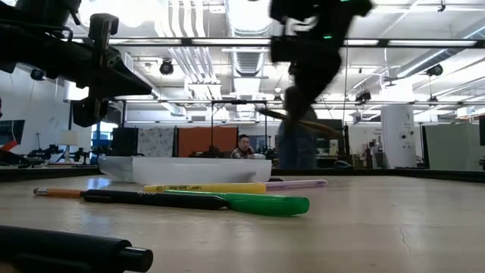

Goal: Pick & place school supplies into a supply box
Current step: Put the brown pen into the transparent supply box, then put the orange pencil into the transparent supply box, then put the black pen into the transparent supply box

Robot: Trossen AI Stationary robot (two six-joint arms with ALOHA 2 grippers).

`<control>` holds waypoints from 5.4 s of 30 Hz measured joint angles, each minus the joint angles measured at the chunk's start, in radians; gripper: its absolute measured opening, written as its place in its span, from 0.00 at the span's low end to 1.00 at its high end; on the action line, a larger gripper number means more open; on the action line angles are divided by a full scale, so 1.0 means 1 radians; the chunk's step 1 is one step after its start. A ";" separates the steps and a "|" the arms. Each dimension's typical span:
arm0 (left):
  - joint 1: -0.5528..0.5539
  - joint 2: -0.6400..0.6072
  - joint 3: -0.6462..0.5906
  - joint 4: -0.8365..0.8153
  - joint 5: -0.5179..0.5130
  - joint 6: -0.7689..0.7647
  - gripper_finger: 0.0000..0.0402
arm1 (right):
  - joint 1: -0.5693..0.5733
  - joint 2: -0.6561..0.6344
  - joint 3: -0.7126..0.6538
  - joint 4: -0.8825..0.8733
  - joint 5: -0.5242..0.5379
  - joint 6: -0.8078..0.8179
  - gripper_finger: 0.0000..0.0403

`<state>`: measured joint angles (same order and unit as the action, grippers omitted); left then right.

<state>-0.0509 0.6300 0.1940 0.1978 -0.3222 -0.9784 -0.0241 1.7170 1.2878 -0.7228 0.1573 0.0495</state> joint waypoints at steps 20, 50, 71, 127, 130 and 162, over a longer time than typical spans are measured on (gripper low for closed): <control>0.000 -0.001 0.000 0.001 0.000 -0.009 0.00 | -0.025 0.583 0.746 -0.219 -0.059 -0.670 0.08; -0.001 0.119 0.174 -0.177 0.199 0.472 0.14 | 0.078 0.408 0.741 -0.507 0.136 0.049 0.50; -0.307 0.664 0.563 -0.668 0.268 0.704 0.23 | 0.546 0.076 0.200 -0.487 0.387 0.863 0.50; -0.162 0.470 0.511 -0.487 0.168 -0.099 0.00 | 0.539 0.084 0.109 -0.389 0.565 1.314 0.50; -0.056 0.526 0.510 -0.462 0.230 -0.104 0.00 | 0.539 0.084 0.111 -0.391 0.572 1.328 0.50; 0.129 0.431 0.509 -0.561 0.346 0.181 0.00 | 0.210 0.078 0.111 -0.361 0.254 1.246 0.50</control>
<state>0.0780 1.0612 0.7032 -0.3635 0.0235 -0.7978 0.1860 1.7949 1.3985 -1.0843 0.4115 1.2954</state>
